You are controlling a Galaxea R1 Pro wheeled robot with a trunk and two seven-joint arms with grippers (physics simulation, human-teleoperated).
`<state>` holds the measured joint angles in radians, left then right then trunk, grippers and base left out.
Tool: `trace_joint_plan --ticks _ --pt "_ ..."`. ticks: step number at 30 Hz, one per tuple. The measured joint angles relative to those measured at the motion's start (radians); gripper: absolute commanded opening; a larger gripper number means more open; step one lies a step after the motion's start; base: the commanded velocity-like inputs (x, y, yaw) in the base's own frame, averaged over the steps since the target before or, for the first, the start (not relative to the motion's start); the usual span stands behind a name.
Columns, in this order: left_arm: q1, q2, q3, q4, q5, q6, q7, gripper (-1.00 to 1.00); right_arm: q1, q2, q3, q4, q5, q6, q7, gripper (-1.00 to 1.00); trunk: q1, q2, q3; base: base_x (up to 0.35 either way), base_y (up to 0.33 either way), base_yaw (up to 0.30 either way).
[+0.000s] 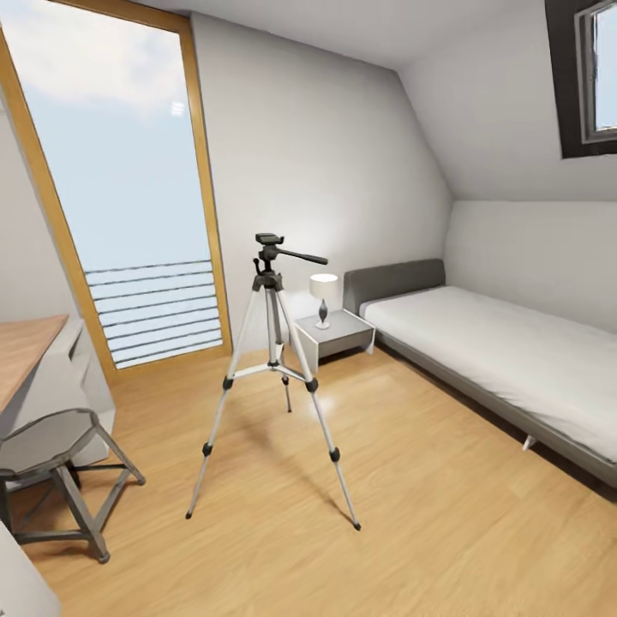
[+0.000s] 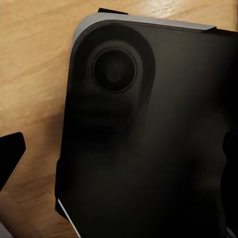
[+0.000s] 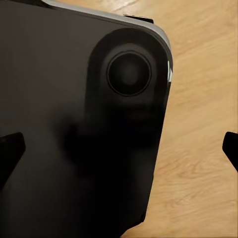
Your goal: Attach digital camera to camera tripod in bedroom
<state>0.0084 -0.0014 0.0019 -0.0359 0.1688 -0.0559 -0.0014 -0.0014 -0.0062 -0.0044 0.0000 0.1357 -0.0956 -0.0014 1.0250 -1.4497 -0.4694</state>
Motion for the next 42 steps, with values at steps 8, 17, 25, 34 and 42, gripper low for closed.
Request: trace_joint_plan --ticks 8,17,25,34,42 --pt "0.000 0.000 0.000 0.000 0.000 0.000 0.000 1.00 0.000 -0.002 0.000 0.000 0.000 -0.003 -0.005 1.00 0.000 0.000 0.000 0.000 0.000 -0.296" --pt "0.000 0.000 0.000 0.000 0.000 0.000 0.000 1.00 0.000 -0.004 0.000 0.001 -0.004 -0.002 -0.008 1.00 0.000 0.000 0.000 0.000 0.000 -0.296" --pt "0.000 0.000 0.000 0.001 0.000 0.000 0.000 1.00 0.000 -0.006 0.001 0.001 -0.003 -0.003 -0.011 1.00 0.000 0.000 0.000 0.000 0.000 -0.296" --pt "0.000 0.000 0.000 0.000 0.000 0.000 0.000 1.00 0.000 -0.006 -0.001 0.001 -0.005 -0.003 -0.011 1.00 0.000 0.000 0.000 0.000 0.000 -0.296" --pt "0.000 0.000 0.000 0.000 0.000 0.000 0.000 1.00 0.000 -0.011 -0.001 0.001 -0.005 -0.003 -0.011 1.00 0.000 0.000 0.000 0.000 0.000 -0.296"
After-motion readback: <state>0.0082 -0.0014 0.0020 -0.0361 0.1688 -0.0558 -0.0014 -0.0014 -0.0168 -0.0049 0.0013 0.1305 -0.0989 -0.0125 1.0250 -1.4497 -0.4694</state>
